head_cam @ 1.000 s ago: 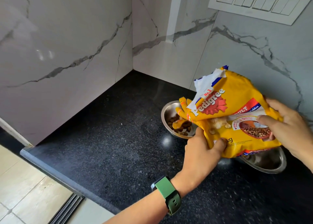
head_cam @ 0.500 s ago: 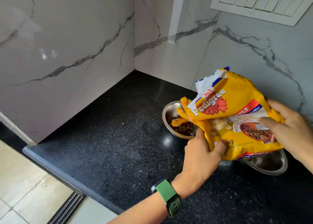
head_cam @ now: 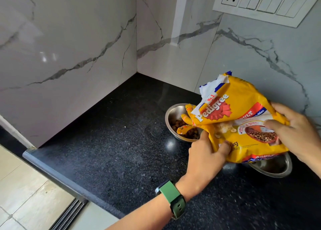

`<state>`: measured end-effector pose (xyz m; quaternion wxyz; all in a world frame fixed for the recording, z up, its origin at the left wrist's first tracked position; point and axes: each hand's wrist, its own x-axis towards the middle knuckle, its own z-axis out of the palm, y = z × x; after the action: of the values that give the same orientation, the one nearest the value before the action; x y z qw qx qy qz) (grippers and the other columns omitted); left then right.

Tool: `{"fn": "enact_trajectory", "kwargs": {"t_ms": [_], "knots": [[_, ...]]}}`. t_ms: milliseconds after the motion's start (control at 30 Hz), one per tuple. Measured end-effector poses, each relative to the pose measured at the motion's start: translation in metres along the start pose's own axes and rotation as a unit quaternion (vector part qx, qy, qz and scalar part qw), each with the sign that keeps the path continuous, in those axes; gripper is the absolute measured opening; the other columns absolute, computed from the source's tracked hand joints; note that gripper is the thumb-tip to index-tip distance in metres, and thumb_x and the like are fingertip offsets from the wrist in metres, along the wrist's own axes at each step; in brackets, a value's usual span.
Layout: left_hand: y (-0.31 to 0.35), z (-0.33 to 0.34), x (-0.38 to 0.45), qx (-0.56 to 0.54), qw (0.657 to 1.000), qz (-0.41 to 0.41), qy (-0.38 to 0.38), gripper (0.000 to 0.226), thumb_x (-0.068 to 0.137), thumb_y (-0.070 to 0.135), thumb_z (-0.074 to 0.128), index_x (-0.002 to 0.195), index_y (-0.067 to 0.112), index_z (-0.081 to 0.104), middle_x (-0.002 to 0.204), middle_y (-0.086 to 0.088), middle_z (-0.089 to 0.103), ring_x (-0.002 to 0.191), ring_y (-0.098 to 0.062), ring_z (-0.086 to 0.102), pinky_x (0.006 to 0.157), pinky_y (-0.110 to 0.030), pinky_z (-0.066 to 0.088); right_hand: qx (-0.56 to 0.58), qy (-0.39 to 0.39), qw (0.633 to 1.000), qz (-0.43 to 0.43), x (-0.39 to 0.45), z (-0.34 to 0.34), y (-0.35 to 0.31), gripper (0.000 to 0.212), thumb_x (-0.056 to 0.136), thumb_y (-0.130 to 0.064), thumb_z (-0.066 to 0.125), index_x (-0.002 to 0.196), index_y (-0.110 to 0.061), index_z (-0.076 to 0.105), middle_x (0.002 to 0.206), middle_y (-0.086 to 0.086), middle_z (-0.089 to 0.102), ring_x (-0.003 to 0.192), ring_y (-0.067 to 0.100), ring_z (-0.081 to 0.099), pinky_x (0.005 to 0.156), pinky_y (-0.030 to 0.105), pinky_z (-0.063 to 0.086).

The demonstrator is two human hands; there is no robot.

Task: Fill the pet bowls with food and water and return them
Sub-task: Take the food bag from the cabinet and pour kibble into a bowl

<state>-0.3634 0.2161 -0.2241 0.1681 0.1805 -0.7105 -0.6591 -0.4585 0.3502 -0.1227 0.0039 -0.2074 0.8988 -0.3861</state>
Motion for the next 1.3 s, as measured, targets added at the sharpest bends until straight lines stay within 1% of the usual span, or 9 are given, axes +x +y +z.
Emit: {"fn": "enact_trajectory", "kwargs": {"t_ms": [67,167,333,467,633,833,1067,1200,1300], "knots": [[0.001,-0.002,0.000,0.010,1.000,0.005,0.005,0.049,0.069,0.051,0.053,0.108,0.021,0.053,0.092,0.000,0.071,0.087,-0.027,0.068,0.077,-0.040,0.057,0.004,0.003,1.000,-0.008,0.000,0.001,-0.001,0.059,0.084,-0.010,0.059,0.087,-0.069,0.054,0.074,-0.028,0.068,0.062,0.033,0.067,0.059,0.048,0.057],[-0.002,0.000,0.003,-0.022,0.999,-0.043,-0.008,0.053,0.062,0.054,0.054,0.103,0.021,0.053,0.094,-0.003,0.070,0.083,-0.032,0.070,0.075,-0.047,0.058,-0.029,-0.008,1.000,0.002,0.003,0.001,0.000,0.067,0.083,0.000,0.055,0.081,-0.067,0.056,0.065,-0.015,0.067,0.036,0.015,0.057,0.041,0.037,0.050],[-0.004,0.003,0.004,-0.015,0.999,-0.039,-0.007,0.059,0.058,0.059,0.051,0.105,0.023,0.053,0.102,-0.005,0.070,0.087,-0.033,0.069,0.077,-0.048,0.057,-0.014,0.008,1.000,0.014,0.001,0.002,0.003,0.050,0.086,-0.001,0.054,0.107,-0.047,0.058,0.078,-0.010,0.066,0.040,0.021,0.058,0.037,0.026,0.049],[-0.004,0.004,0.003,-0.016,0.999,-0.028,-0.007,0.054,0.060,0.059,0.052,0.102,0.024,0.053,0.099,-0.005,0.071,0.087,-0.032,0.069,0.077,-0.049,0.057,-0.007,0.011,1.000,0.010,0.000,0.001,0.004,0.046,0.088,0.000,0.053,0.106,-0.042,0.054,0.078,-0.010,0.064,0.036,0.015,0.054,0.032,0.013,0.040],[-0.004,0.002,0.003,-0.013,1.000,0.000,0.004,0.056,0.062,0.058,0.051,0.106,0.025,0.053,0.097,-0.004,0.072,0.084,-0.031,0.070,0.076,-0.048,0.058,-0.004,0.016,1.000,-0.009,0.001,0.001,0.005,0.047,0.088,-0.001,0.053,0.108,-0.044,0.051,0.079,-0.011,0.063,0.055,0.024,0.062,0.036,0.020,0.049],[-0.007,0.004,-0.001,-0.001,1.000,-0.009,0.004,0.053,0.063,0.058,0.051,0.104,0.024,0.054,0.097,-0.004,0.072,0.083,-0.032,0.070,0.074,-0.048,0.058,0.012,0.003,1.000,-0.017,0.000,0.004,0.011,0.045,0.089,0.001,0.052,0.110,-0.039,0.052,0.082,-0.011,0.062,0.070,0.014,0.061,0.036,0.013,0.046],[0.003,-0.002,-0.006,0.031,0.999,0.039,0.013,0.044,0.072,0.049,0.052,0.105,0.020,0.055,0.092,-0.003,0.072,0.086,-0.024,0.068,0.077,-0.037,0.055,0.019,0.053,0.998,-0.034,-0.004,0.003,0.011,0.043,0.089,-0.001,0.053,0.121,-0.031,0.057,0.085,0.000,0.064,0.069,0.015,0.061,0.043,0.017,0.050],[-0.005,0.003,-0.003,-0.019,1.000,-0.009,0.001,0.050,0.063,0.054,0.052,0.102,0.022,0.055,0.093,-0.005,0.072,0.083,-0.028,0.070,0.073,-0.048,0.058,-0.016,0.029,0.999,-0.031,-0.001,0.003,0.009,0.043,0.088,0.000,0.053,0.113,-0.035,0.057,0.079,0.001,0.064,0.054,0.013,0.061,0.039,0.011,0.046],[-0.008,0.004,-0.004,-0.009,1.000,-0.007,0.006,0.045,0.063,0.055,0.052,0.099,0.027,0.054,0.093,-0.005,0.071,0.083,-0.029,0.070,0.073,-0.048,0.058,-0.018,0.033,0.999,-0.025,-0.003,0.005,0.010,0.044,0.089,0.000,0.052,0.119,-0.032,0.056,0.081,0.003,0.063,0.047,0.009,0.060,0.036,0.010,0.044]]}}
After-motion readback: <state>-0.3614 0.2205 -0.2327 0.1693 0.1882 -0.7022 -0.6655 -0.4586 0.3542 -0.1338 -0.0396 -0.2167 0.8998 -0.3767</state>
